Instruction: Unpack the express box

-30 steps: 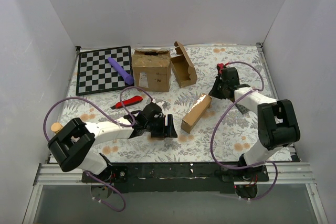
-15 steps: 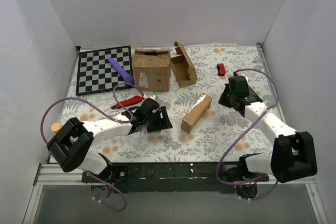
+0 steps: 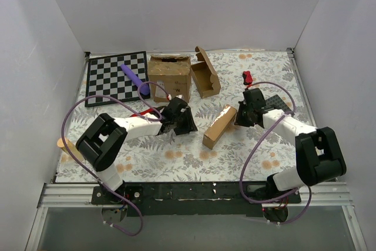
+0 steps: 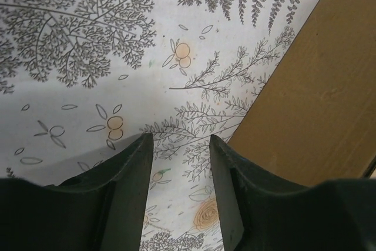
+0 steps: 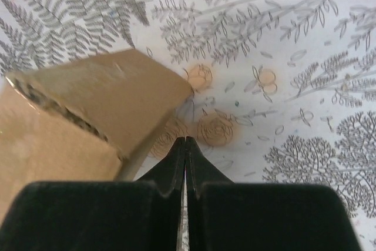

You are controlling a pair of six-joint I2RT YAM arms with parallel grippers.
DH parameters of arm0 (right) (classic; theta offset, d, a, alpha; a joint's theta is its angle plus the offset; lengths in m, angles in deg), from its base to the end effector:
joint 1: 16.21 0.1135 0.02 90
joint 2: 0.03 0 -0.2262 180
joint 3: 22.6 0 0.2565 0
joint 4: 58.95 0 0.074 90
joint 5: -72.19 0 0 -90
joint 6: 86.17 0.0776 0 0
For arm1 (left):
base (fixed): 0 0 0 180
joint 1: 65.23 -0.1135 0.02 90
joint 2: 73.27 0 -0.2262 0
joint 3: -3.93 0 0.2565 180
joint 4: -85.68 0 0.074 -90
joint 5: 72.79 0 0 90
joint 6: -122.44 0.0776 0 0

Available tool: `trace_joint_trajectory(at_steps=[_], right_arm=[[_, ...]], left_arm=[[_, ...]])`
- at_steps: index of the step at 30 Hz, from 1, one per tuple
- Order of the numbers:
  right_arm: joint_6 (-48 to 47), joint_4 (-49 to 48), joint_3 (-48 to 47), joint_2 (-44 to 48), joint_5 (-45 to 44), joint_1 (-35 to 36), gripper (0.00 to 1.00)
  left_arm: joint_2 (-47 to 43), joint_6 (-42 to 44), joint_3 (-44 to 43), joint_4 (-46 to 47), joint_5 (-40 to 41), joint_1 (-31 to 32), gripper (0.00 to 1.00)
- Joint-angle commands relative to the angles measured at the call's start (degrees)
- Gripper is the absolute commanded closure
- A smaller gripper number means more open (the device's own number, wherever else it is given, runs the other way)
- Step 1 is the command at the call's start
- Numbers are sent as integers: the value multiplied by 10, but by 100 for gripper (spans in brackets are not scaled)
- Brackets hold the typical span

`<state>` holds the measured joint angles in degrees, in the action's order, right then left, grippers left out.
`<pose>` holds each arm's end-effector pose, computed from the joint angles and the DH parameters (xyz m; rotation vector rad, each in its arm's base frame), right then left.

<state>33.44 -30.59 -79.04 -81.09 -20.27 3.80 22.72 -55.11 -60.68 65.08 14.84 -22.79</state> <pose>0.2917 0.1027 0.1091 0.2290 2.5104 0.3050 0.2605 -0.2426 0.0855 -1.0413 2.5585 -0.8866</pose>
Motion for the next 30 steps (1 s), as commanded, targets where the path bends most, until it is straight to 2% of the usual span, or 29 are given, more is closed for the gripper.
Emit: trace_joint_trajectory(at_steps=[1,7,15,23,30], right_arm=[[-10,-23,-63,-42,-15,1,99],[-22,-42,-105,-88,8,1,99],[-41,-66,-156,-143,106,0,99],[-82,-51,-226,-198,182,9,92],[-87,-39,-238,-217,188,15,91]], left_arm=[[17,21,-31,12,-13,7,58],[39,34,-38,39,-40,30,60],[30,39,-14,68,-77,60,60],[5,41,-4,73,-64,73,60],[-20,30,19,74,-51,73,60]])
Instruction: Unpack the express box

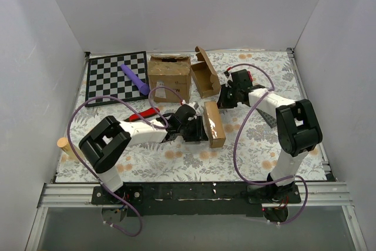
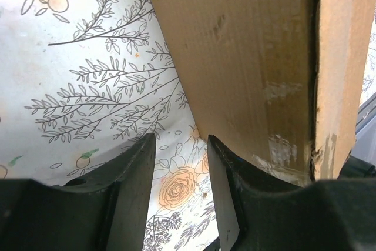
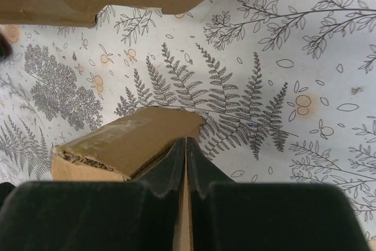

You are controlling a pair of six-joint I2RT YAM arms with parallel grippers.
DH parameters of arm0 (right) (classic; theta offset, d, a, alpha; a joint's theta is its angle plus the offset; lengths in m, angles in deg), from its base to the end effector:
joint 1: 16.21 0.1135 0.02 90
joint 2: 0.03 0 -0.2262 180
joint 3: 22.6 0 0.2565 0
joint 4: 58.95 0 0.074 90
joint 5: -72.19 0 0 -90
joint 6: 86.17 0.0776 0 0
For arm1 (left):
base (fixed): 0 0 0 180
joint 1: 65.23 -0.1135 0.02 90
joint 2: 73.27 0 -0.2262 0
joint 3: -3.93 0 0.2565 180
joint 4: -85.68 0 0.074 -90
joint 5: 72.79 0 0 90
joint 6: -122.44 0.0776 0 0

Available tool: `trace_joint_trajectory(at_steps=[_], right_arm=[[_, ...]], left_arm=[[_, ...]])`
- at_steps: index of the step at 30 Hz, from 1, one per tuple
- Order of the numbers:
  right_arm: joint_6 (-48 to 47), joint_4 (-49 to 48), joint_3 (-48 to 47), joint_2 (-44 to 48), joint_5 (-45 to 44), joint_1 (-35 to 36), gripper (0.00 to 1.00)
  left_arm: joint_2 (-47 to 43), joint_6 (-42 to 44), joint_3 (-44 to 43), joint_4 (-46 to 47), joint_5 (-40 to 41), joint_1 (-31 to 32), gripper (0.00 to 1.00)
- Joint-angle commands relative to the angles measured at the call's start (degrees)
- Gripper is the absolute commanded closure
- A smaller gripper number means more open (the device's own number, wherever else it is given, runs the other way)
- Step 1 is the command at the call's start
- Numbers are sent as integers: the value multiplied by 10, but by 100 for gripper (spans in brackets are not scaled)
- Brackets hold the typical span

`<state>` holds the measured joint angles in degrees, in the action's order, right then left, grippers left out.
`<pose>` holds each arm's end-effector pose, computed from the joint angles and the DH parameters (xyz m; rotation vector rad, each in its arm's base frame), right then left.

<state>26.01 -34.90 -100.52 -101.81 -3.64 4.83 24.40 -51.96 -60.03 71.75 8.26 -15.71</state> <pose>0.3673 0.1616 0.1204 -0.0936 2.4732 0.6360 0.2278 -0.2855 0.0840 -0.7556 2.6874 -1.0804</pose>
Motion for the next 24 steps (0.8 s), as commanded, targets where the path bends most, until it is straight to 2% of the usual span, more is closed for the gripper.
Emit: trace_joint_trajectory(at_steps=[1,6,12,18,24], right_arm=[[-12,3,-22,-9,21,5,91],[-13,15,-13,13,-26,5,90],[4,19,55,100,-118,4,90],[14,20,129,167,-128,4,90],[26,5,184,193,-112,6,90]], left_arm=[[-39,-2,14,8,17,2,60],[-56,-2,18,-11,38,2,59],[-97,-15,36,-36,107,2,50],[-132,-31,64,-38,133,2,47],[-155,-34,75,-48,151,2,46]])
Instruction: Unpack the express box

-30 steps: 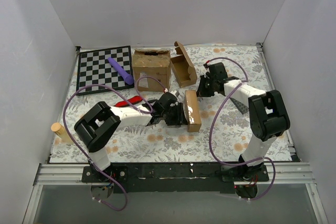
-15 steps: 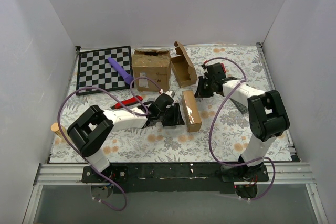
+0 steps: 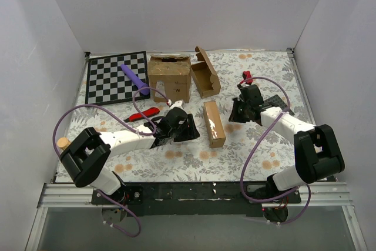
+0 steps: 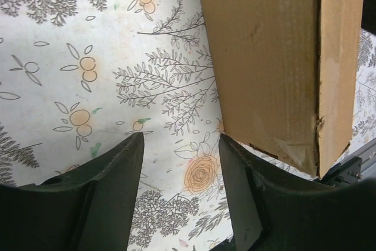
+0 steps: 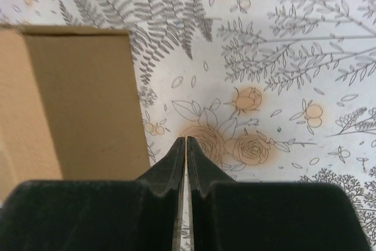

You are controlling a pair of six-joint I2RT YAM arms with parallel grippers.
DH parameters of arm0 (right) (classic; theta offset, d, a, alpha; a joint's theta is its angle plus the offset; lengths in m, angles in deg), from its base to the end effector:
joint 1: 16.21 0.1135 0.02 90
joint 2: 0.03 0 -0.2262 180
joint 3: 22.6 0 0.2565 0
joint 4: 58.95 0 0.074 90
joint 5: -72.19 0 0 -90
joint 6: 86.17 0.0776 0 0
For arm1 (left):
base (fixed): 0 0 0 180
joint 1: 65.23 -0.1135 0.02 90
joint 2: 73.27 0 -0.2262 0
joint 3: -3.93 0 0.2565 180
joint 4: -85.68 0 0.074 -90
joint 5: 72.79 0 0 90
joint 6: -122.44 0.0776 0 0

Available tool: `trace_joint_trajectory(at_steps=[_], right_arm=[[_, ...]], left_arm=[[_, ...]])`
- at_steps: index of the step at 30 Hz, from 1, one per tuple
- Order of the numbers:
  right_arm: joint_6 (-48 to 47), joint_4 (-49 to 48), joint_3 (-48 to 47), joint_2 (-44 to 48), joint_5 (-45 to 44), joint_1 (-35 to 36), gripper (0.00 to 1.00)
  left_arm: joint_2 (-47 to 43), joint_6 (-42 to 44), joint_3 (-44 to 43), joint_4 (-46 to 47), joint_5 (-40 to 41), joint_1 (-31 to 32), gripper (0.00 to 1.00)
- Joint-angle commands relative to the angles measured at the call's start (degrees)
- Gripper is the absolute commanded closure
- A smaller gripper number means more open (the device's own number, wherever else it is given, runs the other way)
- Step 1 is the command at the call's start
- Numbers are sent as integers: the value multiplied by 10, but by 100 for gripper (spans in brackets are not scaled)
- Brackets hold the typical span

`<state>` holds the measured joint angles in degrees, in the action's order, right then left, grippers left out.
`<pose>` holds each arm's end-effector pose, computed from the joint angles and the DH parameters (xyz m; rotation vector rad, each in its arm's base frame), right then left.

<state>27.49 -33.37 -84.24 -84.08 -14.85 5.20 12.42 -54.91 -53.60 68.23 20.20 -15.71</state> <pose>0.3105 0.1260 0.1281 0.0238 2.4508 0.4191 0.2206 -0.2523 0.1098 -0.8832 2.4907 -0.9773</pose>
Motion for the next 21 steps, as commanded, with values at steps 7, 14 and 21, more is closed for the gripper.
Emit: trace_joint_trajectory(at_steps=[7,14,21], right_arm=[[18,-13,49,23,6,18,91],[35,-32,85,41,18,38,91],[46,-45,115,64,20,50,91]], left_arm=[[-59,-6,13,-34,47,2,45],[-82,-14,24,-46,56,2,44],[-121,-18,27,-78,90,2,44]])
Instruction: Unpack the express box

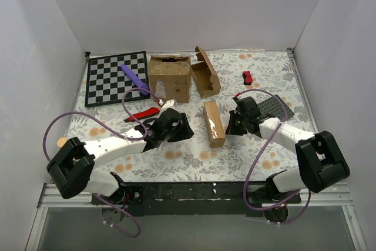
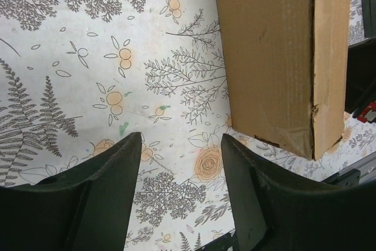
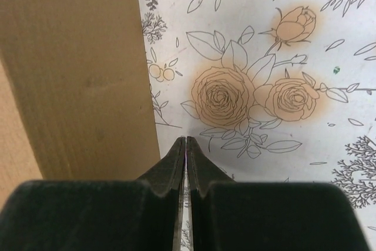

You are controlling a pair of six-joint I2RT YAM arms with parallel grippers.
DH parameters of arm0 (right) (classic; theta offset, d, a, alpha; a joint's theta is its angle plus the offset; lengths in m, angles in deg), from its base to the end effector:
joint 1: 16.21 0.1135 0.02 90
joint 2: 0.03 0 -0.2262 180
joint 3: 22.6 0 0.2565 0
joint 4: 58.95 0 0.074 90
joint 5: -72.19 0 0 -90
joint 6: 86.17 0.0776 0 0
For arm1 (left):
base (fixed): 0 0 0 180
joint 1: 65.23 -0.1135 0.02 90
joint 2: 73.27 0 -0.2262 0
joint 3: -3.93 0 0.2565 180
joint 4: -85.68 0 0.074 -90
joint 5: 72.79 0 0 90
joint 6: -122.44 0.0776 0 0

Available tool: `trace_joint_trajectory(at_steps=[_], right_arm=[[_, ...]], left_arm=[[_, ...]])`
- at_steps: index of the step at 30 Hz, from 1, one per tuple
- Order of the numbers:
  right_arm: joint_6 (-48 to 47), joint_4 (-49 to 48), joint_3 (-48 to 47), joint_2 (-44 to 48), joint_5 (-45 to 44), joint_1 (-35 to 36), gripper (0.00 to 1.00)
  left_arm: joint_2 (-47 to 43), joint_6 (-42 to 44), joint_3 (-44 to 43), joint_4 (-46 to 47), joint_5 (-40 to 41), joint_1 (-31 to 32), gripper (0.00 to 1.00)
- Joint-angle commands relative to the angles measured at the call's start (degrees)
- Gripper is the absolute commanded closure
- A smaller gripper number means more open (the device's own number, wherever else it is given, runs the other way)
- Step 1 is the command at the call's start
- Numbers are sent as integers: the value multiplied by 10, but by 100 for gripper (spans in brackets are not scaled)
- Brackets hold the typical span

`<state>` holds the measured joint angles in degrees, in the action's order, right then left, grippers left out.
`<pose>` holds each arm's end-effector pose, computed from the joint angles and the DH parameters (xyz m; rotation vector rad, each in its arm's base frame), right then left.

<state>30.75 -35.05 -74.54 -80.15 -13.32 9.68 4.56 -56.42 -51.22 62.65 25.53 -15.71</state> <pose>0.2675 0.1366 0.0958 -0.0114 2.5414 0.4775 0.2126 -0.2318 0.1278 -0.9430 2.4106 -0.9174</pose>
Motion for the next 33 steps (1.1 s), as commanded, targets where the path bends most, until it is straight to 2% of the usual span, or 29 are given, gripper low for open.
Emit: trace_joint_trajectory(at_steps=[1,9,14,22,24,25,26,27,30,33], right_arm=[[15,-32,22,29,6,7,91],[48,-97,76,45,38,30,92],[69,-147,77,38,59,58,92],[109,-225,41,-37,97,108,92],[117,-237,20,-64,104,119,92],[118,-239,12,-72,107,122,92],[118,-236,5,-79,107,122,92],[114,-231,-5,-80,105,123,92],[98,-195,-5,-43,75,122,91],[71,-128,2,12,21,123,80]], left_arm=[[-47,-3,5,-31,39,2,43],[-77,-13,15,-61,57,2,43],[-106,-25,15,-104,99,2,43],[-151,-87,1,-221,184,1,42],[-153,-102,-6,-256,209,1,37],[-152,-120,-10,-268,214,-3,29],[-152,-131,-16,-280,220,-6,20],[-151,-145,-20,-306,229,-9,4],[-151,-160,-25,-326,216,-42,2],[-159,-133,-22,-304,178,-118,2]])
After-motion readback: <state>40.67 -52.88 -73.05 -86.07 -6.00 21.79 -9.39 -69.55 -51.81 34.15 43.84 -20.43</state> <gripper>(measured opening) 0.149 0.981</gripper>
